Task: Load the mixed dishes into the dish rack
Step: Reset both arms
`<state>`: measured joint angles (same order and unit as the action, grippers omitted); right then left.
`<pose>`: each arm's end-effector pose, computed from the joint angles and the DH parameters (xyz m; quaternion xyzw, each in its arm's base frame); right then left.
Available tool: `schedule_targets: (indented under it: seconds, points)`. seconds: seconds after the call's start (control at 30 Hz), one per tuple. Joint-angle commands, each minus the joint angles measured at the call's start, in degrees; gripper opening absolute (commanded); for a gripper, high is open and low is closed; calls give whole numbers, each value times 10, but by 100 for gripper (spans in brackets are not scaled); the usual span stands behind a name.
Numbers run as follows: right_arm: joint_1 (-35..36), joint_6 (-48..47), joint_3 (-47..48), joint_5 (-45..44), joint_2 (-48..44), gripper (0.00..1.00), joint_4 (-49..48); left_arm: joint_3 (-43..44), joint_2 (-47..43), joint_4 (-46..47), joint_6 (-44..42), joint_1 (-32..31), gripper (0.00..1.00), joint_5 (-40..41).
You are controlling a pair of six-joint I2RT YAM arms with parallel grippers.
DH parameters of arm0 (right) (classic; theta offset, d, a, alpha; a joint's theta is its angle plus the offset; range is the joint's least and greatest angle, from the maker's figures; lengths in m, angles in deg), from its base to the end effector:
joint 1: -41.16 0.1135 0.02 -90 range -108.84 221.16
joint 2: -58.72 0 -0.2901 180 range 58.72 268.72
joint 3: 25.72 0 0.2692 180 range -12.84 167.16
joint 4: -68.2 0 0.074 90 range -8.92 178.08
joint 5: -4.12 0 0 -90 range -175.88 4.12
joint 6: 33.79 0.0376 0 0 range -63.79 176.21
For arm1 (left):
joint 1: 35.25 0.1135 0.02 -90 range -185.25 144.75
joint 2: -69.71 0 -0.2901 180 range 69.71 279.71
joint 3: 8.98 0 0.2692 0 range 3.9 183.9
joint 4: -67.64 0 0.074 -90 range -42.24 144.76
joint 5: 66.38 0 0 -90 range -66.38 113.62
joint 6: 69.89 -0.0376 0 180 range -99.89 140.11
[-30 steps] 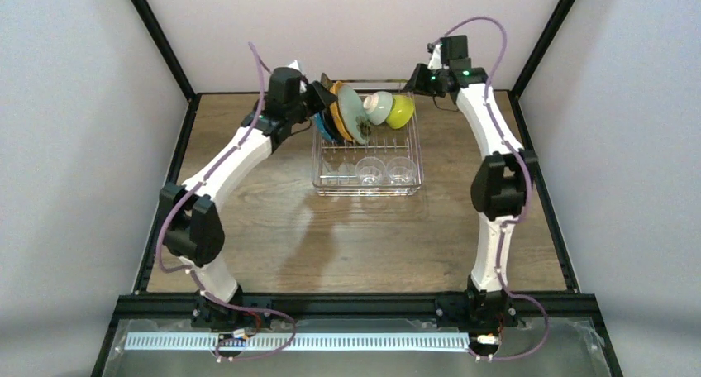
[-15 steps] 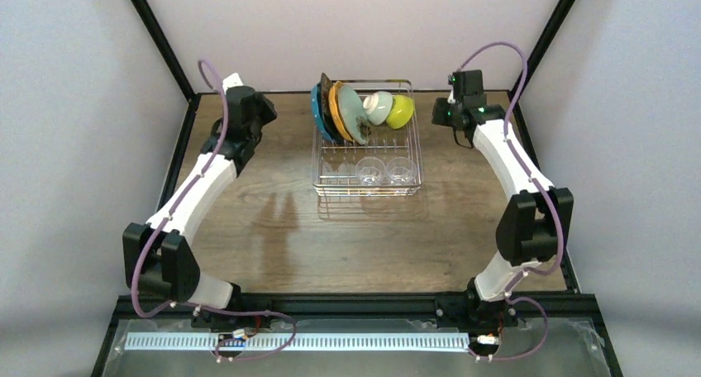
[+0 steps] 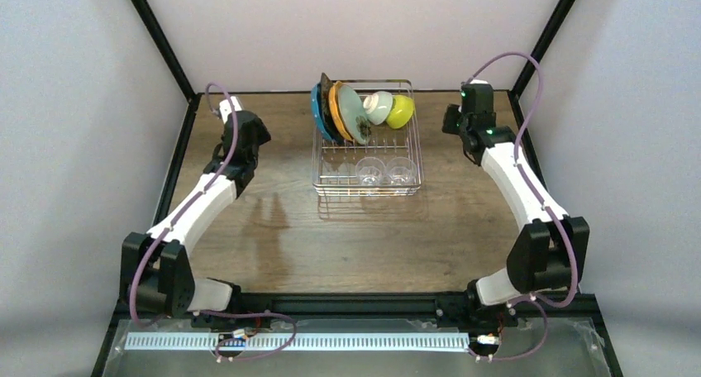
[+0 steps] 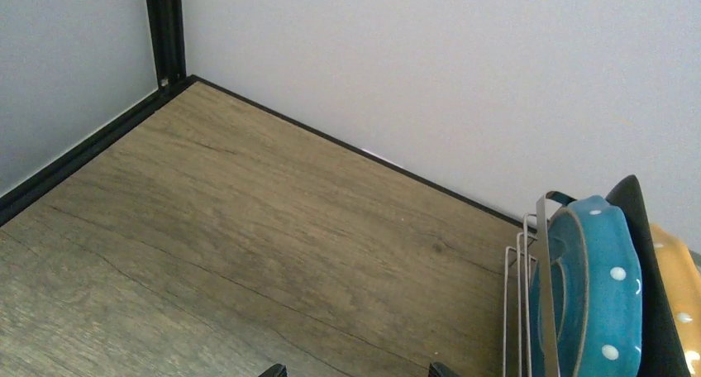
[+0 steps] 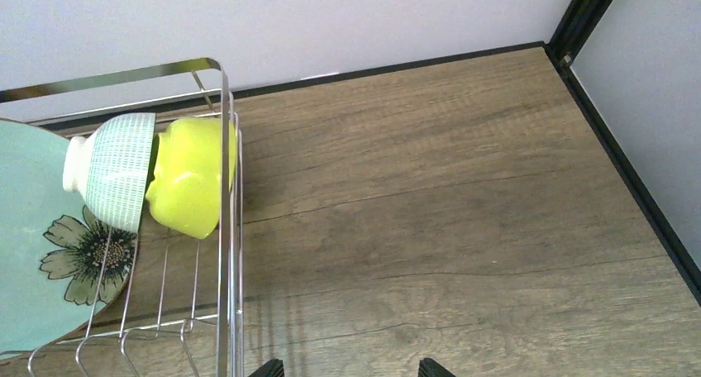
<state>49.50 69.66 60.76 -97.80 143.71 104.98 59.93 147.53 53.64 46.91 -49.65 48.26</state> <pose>0.3516 0.0437 0.3455 0.0870 0.8804 -0.0042 0.4662 0.3181 -0.0655 0.3133 -0.2052 0.7968 -0.0235 0.5679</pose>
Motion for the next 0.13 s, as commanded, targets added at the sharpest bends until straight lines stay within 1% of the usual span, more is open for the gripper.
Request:
schedule_targets:
  seconds: [0.0, 0.1]
  points:
    - [-2, -15, -21, -12, -26, 95, -33, -11, -9, 32, -10, 2, 100, 15]
    - [-1, -14, -25, -29, -32, 99, -45, -8, -8, 37, -12, 2, 100, 13]
